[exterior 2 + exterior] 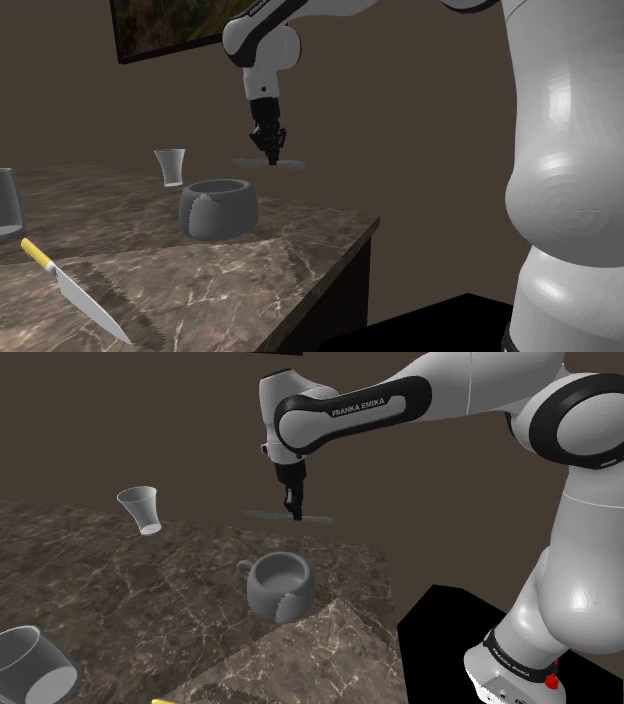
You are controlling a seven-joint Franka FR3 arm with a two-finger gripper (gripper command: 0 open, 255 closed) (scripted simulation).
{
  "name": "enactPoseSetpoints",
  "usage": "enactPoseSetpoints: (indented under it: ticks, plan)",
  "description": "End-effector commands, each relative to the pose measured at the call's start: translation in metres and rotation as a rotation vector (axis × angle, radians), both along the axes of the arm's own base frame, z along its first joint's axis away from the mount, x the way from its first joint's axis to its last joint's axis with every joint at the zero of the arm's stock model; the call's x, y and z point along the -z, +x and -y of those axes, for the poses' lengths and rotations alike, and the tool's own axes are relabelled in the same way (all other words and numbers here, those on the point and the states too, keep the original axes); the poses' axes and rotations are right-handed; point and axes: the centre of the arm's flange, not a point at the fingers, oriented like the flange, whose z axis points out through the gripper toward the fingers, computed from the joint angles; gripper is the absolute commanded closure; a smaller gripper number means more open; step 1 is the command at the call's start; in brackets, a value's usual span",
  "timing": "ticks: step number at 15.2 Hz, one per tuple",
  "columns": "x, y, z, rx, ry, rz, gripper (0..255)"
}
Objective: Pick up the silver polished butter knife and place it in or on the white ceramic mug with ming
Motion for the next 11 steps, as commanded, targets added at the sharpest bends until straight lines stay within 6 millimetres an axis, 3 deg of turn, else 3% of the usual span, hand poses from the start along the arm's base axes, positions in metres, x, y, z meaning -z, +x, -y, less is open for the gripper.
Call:
enactPoseSetpoints:
  ticks: [1,11]
  plan:
    - [-0.011,0.0,-0.001,0.0,0.0,0.0,255]
    - [-0.063,0.0,-0.001,0.0,0.0,0.0,255]
